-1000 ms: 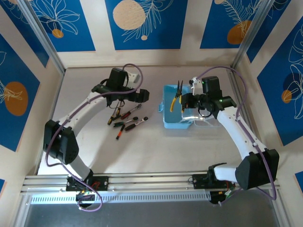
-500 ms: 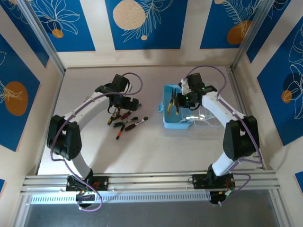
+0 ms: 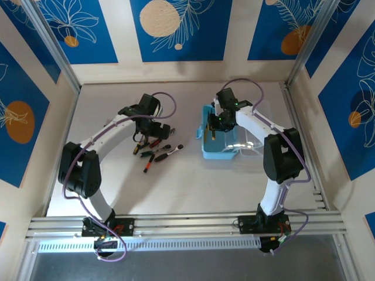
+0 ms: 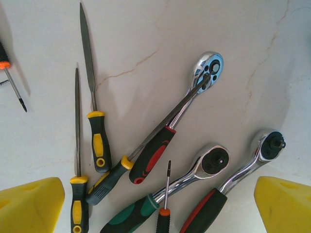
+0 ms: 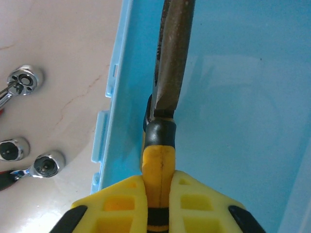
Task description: Pack the tool kit
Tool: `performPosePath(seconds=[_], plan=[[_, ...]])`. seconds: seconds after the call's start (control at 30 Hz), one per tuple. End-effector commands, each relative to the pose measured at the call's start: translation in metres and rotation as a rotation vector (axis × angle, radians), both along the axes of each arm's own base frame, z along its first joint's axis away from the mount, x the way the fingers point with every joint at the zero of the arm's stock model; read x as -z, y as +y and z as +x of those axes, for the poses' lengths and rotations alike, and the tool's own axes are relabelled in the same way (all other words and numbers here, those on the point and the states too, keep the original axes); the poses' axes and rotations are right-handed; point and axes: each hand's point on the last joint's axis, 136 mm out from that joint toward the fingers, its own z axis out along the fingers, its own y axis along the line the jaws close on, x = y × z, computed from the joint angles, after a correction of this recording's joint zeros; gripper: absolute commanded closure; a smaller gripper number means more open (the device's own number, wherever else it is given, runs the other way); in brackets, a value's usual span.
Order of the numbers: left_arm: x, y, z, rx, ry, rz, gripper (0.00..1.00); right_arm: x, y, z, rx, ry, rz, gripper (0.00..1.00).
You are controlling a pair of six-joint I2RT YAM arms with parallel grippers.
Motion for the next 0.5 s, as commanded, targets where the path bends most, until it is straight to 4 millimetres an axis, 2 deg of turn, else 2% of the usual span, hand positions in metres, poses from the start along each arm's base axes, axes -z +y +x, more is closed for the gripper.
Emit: performPosePath(seconds=[0.0, 0.23, 0.4, 0.47], plan=[[0.016, 0.016, -0.005, -0.004, 0.05, 0.078, 0.0, -0.018, 0.003, 0.008, 0.011, -0.036, -0.019, 0.8], [0.017, 0.013, -0.009, 0.028, 0.069, 0.079, 0.0, -0.043, 0.003, 0.008, -0.011, -0.07, -0.057, 0.51], [0.011, -0.011, -0.017, 0.143, 0.04, 0.083, 0.01, -0.072, 0.008, -0.001, -0.058, -0.125, -0.058, 0.34], [0.012, -0.03, -0.027, 0.228, 0.048, 0.071, 0.04, -0.085, 0.011, -0.008, -0.084, -0.15, -0.038, 0.13]])
